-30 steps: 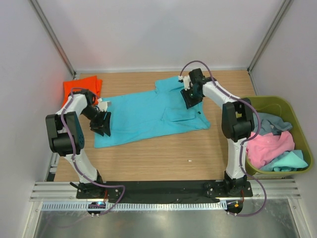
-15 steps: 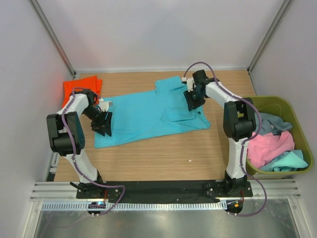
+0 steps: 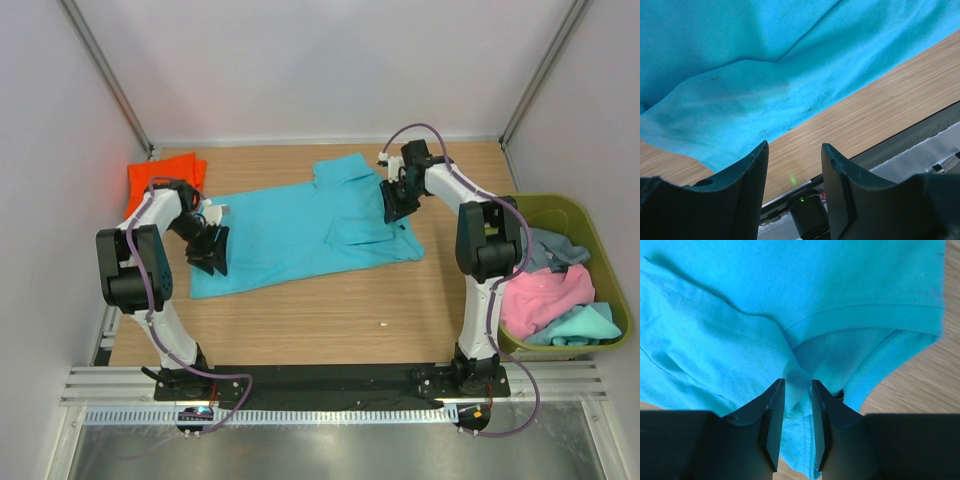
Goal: Fold and stack the t-shirts
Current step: Fold the tshirt
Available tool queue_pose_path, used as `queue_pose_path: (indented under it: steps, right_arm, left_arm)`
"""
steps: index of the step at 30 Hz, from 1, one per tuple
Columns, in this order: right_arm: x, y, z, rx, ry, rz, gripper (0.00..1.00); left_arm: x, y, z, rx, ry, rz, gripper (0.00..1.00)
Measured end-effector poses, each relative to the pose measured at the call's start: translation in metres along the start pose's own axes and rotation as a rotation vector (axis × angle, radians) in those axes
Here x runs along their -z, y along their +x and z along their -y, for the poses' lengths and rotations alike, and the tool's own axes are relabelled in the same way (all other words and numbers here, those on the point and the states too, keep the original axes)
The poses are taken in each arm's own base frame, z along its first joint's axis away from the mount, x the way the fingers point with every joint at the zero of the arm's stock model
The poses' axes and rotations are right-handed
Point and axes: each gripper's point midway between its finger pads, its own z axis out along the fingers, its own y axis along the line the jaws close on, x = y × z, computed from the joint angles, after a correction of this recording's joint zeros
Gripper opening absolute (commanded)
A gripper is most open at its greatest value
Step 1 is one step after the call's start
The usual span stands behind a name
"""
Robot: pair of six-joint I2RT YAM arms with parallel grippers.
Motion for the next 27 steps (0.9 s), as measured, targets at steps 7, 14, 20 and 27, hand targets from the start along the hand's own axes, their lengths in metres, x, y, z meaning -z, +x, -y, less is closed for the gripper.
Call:
queue_pose_path:
  steps: [7, 14, 20, 27]
  right_arm:
    - [-0.004, -0.003, -0.01, -0.013, -0.065, 0.004, 0.22]
    - [-0.004, -0.002, -0.015, -0.023, -0.089, 0.002, 0.01]
    - [-0.004, -0.011, -0.011, -0.017, -0.075, 0.016, 0.11]
    - [-0.001, -0.025, 0.0, -0.021, -0.028, 0.046, 0.33]
  left_arm:
    - [0.0, 0.0, 0.0, 0.002, -0.001, -0.001, 0.47]
    - [-0.001, 0.0, 0.002, -0.001, -0.001, -0.004, 0.48]
    - [-0.001, -0.001, 0.003, -0.005, -0.001, -0.005, 0.48]
    - [0.002, -0.004, 0.001, -0.012, -0.016, 0.004, 0.48]
